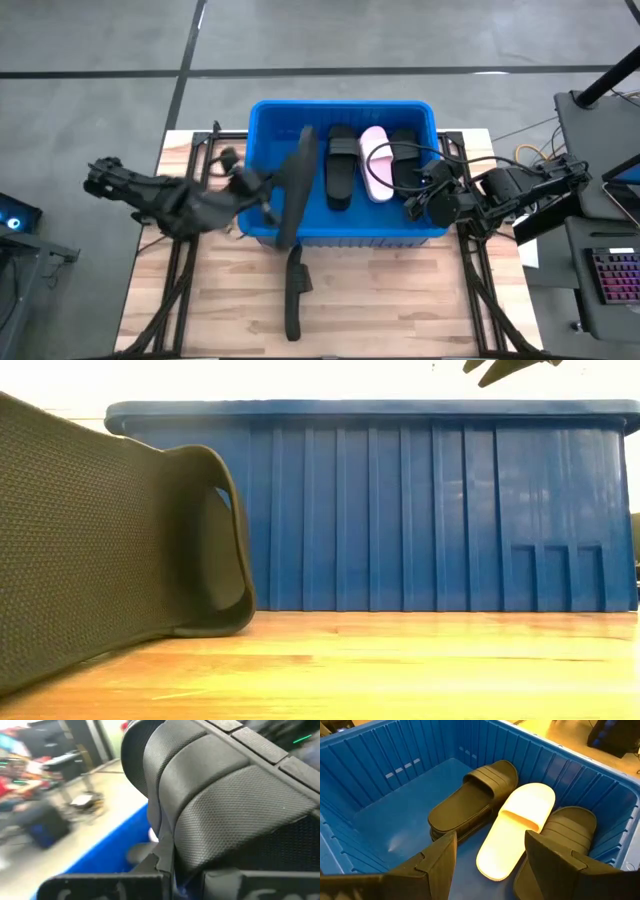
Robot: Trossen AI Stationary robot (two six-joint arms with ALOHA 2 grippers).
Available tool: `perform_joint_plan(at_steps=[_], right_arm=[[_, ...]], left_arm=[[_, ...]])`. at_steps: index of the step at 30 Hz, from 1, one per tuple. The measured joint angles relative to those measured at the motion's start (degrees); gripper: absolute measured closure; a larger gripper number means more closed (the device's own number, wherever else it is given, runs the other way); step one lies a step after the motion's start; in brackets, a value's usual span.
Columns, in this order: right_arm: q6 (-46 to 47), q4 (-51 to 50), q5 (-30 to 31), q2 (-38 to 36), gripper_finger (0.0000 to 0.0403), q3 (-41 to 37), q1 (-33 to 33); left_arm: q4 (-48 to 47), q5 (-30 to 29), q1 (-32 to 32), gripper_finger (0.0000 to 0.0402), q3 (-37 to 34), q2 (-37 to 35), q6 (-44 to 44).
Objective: Pick and place slides into bin
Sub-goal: Put the black slide into the blue bin
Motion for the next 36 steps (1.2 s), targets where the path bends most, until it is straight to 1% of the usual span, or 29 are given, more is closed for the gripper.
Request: perform_joint_plan(at_steps=[2,4,10,14,18,27,30,36], right_arm=[[-0.22,-0.06,0.10,-0.21,0.0179,0.00,0.00],[-1.16,-0.13,0.16,-0.36,0.0179,0.00,0.00],[-5.44,-0.15,0.16,-0.26,0.0179,0.00,0.00],[-7.44,-0.15,0.14,-0.29,0.0179,0.00,0.00],[-7.65,-0.15,0.14,-0.31,0.0179,0.00,0.00],[-8.35,-0.31,0.13,-0.33,0.0179,0.00,0.00],[-8.33,-0.33,0.11,-0.33,0.0179,0.00,0.00],[-8.42,-0.39,0.09,-0.33,0.0179,0.00,0.00]], left_arm=[[-0.76,0.00,4.17,0.0400,0.06,1.33,1.99],[-3.55,0.50,8.57,0.0400,0.04,2.89,2.78],[-12.35,8.13,21.80,0.0400,-0.13,10.55,2.97],[-16.67,10.73,28.08,0.0400,0.26,16.36,3.02],[-18.49,12.00,31.83,0.0400,0.43,20.80,3.01],[-19.55,12.34,36.36,0.0400,0.76,29.84,3.01],[-21.13,11.33,38.08,0.0400,0.76,32.36,2.94],[-21.01,12.24,40.91,0.0400,2.07,35.99,2.97]])
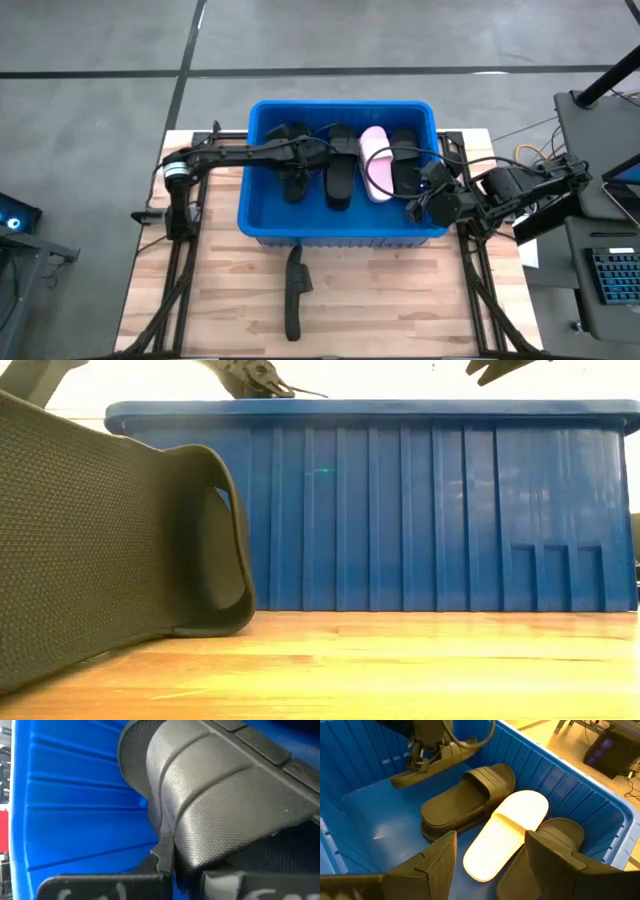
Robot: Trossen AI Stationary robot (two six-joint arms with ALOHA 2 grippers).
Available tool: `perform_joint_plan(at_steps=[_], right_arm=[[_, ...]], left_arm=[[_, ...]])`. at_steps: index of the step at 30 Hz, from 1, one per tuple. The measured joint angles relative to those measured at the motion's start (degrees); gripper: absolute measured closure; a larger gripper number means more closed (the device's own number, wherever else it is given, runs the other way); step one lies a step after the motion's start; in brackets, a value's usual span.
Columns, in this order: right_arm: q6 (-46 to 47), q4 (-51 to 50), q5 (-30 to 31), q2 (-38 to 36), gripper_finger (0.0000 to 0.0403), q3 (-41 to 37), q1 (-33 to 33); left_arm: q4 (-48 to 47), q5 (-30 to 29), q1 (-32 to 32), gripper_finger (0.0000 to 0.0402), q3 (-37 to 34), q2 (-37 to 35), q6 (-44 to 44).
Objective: Pick and place slides into bin
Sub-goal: Put the black slide into the blue bin
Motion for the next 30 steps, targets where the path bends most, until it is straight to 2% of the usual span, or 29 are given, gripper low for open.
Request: perform_joint_plan(at_steps=[6,9,19,21,26,30], right_arm=[[-0.58,0.02,-0.19,0.00,0.0179,0.00,0.00],[-0.58,0.04,-0.22,0.00,0.0179,0.00,0.00],[-0.65,0.04,-0.42,0.00,0.0179,0.00,0.00],[-0.69,0.04,-0.42,0.00,0.0179,0.00,0.00],[-0.81,0.02,-0.42,0.00,0.0179,0.00,0.00],[-0.80,0.04,-0.42,0.00,0.0179,0.00,0.00]], left_arm=[[0.20,0.26,0.62,0.0398,2.34,2.37,1.28],[1.11,0.23,0.73,0.0376,2.80,2.72,1.49],[1.27,0.21,1.24,0.0224,2.67,2.72,7.48],[1.67,1.95,1.26,0.0193,2.65,2.72,7.48],[1.56,11.13,1.24,0.0132,2.67,2.72,7.54],[1.50,13.80,1.19,0.0101,2.50,2.67,7.52]])
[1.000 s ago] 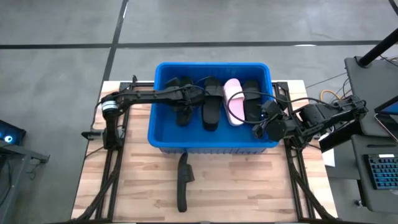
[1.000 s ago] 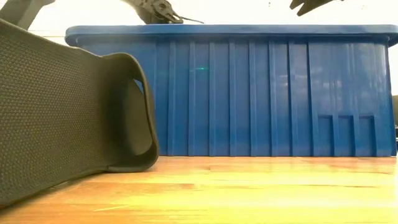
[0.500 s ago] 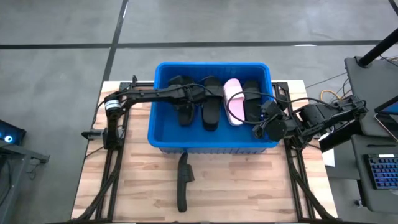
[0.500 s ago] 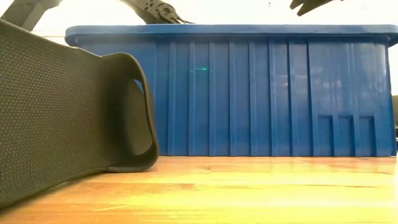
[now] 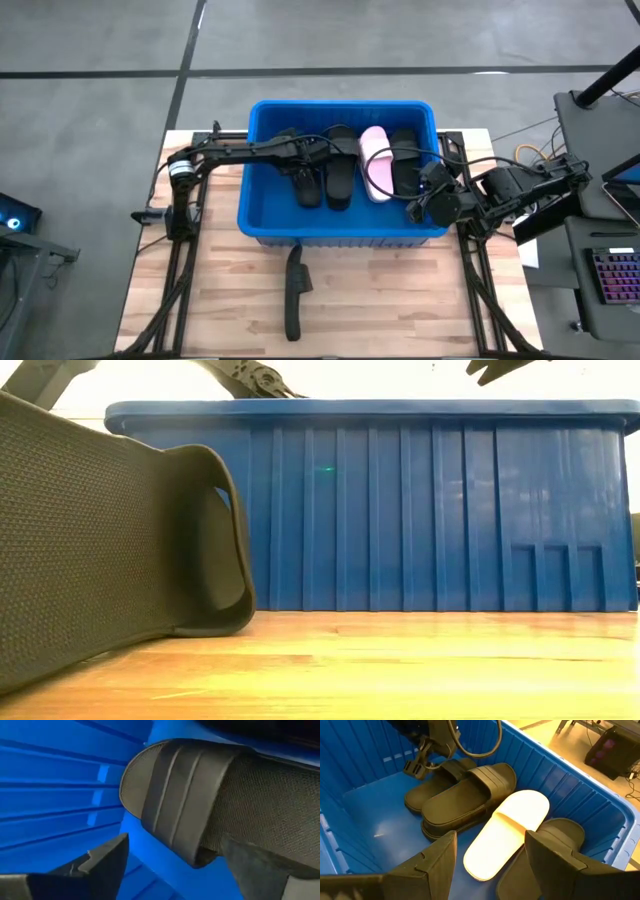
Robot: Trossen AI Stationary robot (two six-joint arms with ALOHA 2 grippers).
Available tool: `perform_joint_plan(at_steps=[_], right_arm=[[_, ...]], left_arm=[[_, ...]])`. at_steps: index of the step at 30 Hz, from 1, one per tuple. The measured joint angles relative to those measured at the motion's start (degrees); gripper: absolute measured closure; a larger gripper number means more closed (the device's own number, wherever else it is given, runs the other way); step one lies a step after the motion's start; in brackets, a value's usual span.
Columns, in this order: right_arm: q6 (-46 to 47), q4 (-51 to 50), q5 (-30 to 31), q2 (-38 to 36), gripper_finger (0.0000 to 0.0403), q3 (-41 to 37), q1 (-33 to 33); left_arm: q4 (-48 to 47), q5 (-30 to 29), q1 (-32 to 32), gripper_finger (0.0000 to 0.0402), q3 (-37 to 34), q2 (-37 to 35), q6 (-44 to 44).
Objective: Pick and place slides into bin
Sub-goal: Put the black slide into the blue bin
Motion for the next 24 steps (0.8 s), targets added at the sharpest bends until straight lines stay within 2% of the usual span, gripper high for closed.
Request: perform_joint_plan(at_steps=[4,11,14,18,20,24], right_arm=[[0.00,0.00,-0.02,0.00,0.0179,0.00,0.01],[0.00,0.00,-0.02,0.00,0.0179,0.00,0.00],[0.02,0.00,-0.02,0.00,0.0179,0.00,0.00],[0.02,0.01,-0.02,0.00,0.0179,0.00,0.00],[0.24,-0.02,-0.02,0.00,0.0179,0.00,0.00],[0.94,-0.02,-0.02,0.00,0.0179,0.00,0.00]], left_arm=[[-2.25,0.05,-0.88,0.0092,0.49,-0.99,-0.07],[-9.91,0.81,-5.46,0.0106,5.28,-6.14,-0.03],[-10.29,5.38,-8.99,0.0112,7.90,-10.05,-0.47],[-8.91,18.27,-14.68,0.0114,10.82,-13.96,0.17],[-8.88,22.73,-18.11,0.0114,11.75,-15.38,1.35],[-8.45,24.27,-25.92,0.0114,13.49,-17.59,1.49]])
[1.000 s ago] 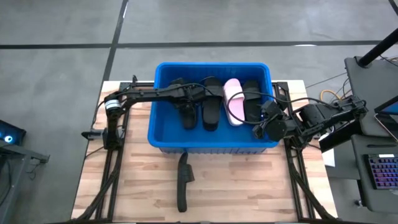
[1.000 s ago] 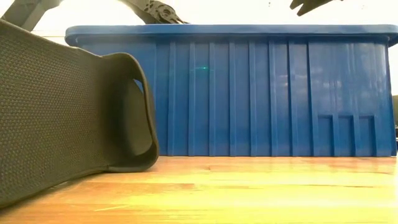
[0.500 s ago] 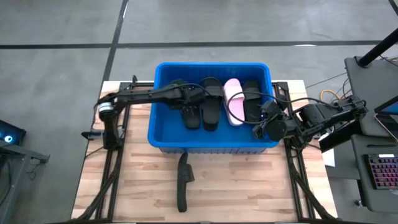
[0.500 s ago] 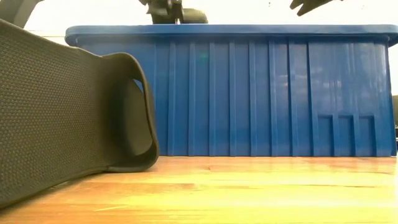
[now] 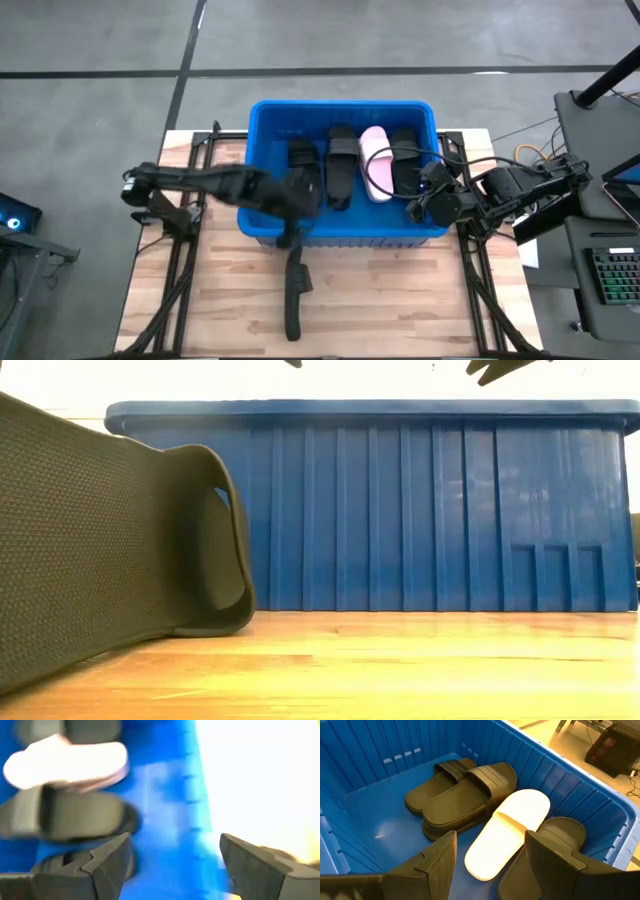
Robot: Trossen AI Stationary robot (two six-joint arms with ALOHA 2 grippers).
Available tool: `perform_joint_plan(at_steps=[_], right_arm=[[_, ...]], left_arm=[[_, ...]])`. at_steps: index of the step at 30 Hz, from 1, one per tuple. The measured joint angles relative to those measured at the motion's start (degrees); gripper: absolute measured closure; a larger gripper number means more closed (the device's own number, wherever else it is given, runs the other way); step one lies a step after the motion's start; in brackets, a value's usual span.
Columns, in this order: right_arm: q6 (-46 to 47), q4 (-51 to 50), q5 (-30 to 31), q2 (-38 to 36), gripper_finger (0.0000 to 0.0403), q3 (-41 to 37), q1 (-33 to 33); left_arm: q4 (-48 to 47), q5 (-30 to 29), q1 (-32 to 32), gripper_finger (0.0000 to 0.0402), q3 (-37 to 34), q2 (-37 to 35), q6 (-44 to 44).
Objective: Pick and place slides into bin
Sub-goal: Put the black slide into the blue bin
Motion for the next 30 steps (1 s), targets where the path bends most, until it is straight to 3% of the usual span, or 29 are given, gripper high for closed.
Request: perform_joint_plan(at_steps=[7,12,26,30], right_arm=[[0.16,-0.02,0.00,0.00,0.0179,0.00,0.00],[0.83,0.11,-0.02,0.00,0.0179,0.00,0.00],[0.29,-0.46,-0.20,0.00,0.0179,0.00,0.00],[0.31,-1.81,-0.17,0.00,0.0179,0.00,0.00]], left_arm=[[1.36,-0.06,-14.33,0.0114,0.65,0.08,0.00],[1.96,-2.34,-21.27,0.0114,0.56,4.55,-0.04],[1.89,-3.12,-23.32,0.0114,3.69,19.56,-6.10],[-2.42,-2.78,-23.49,0.0114,3.71,23.20,-6.03]])
